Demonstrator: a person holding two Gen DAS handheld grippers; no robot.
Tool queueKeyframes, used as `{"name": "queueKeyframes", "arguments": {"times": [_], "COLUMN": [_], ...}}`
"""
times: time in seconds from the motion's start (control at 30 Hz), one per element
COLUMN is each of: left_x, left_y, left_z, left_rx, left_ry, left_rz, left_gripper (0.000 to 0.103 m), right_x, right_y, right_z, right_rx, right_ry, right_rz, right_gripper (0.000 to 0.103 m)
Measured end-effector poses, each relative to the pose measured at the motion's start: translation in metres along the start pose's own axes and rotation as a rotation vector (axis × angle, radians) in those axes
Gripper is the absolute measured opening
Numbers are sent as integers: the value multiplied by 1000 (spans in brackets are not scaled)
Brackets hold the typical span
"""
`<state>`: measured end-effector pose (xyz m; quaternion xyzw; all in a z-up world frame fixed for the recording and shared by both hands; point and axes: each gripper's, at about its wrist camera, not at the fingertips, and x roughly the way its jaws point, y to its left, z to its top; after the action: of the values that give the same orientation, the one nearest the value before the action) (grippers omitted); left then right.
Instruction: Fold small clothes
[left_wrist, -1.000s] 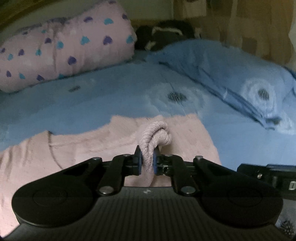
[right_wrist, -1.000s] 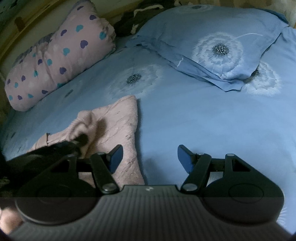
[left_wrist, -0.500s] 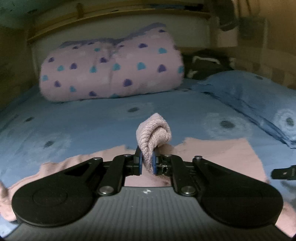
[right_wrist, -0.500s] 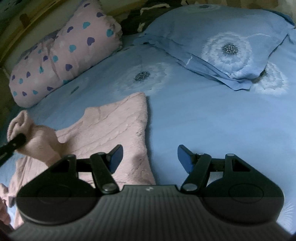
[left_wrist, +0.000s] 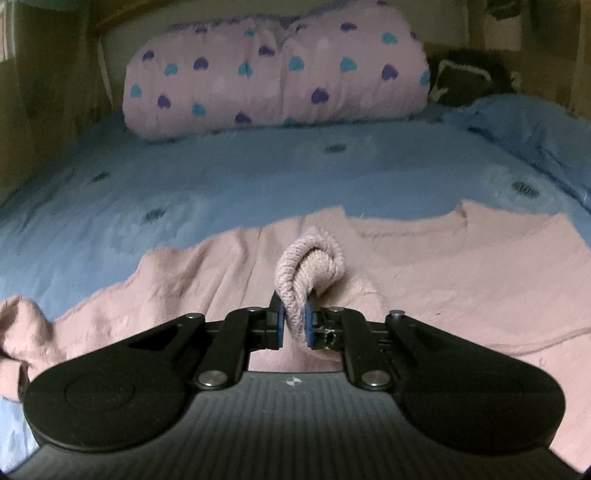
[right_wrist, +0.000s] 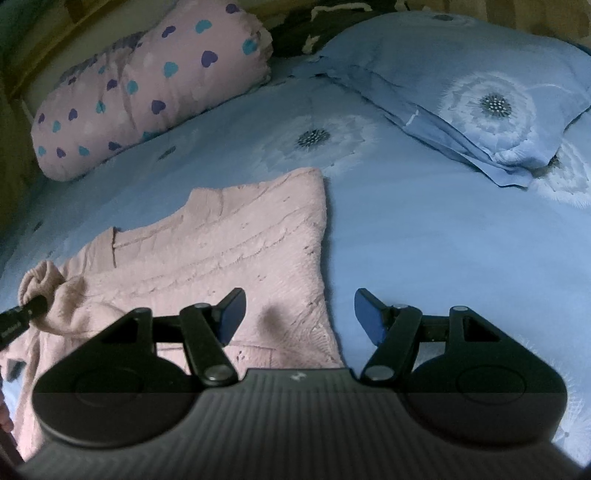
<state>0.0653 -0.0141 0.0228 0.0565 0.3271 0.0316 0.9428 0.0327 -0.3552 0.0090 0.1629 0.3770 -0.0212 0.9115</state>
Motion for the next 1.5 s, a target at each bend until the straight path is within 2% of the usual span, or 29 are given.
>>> {"name": "queueKeyframes", "arguments": {"times": [0.17, 0.27, 0.4, 0.47, 0.53, 0.6, 0.7, 0.8, 0.97, 1.17, 1.5], "left_x": [4, 2, -8, -17, -25, -32, -36, -25, 1, 15, 28], "left_y": [9, 12, 23, 32, 40, 44, 44, 39, 29, 24, 33], "left_z": [-3, 0, 6, 8, 11, 14, 17, 17, 12, 10, 6], "left_rx": [12, 18, -20, -51, -77, -83, -79, -74, -57, 7, 0], "left_ry": [34, 47, 64, 64, 50, 32, 9, 25, 64, 56, 71], "left_rz": [-11, -36, -95, -122, -130, -133, -145, -147, -108, -53, -46], "left_gripper": [14, 19, 28, 36, 47, 50, 52, 53, 53, 53, 53], "right_x": [1, 1, 2, 2, 3, 3, 3, 4, 8, 13, 21], "right_y": [3, 4, 8, 10, 12, 14, 19, 26, 33, 35, 40], "right_z": [0, -1, 0, -1, -1, -1, -2, -4, -7, -7, -5], "right_rx": [-21, -34, -47, -51, -53, -47, -44, -62, -96, -97, -92], "right_ry": [6, 4, 7, 7, 8, 13, 12, 13, 21, 25, 22], "right_rz": [-6, -5, -3, 0, 2, 13, 25, 28, 16, 5, -8], "right_gripper": [67, 67, 67, 67, 67, 67, 67, 67, 67, 67, 68]}}
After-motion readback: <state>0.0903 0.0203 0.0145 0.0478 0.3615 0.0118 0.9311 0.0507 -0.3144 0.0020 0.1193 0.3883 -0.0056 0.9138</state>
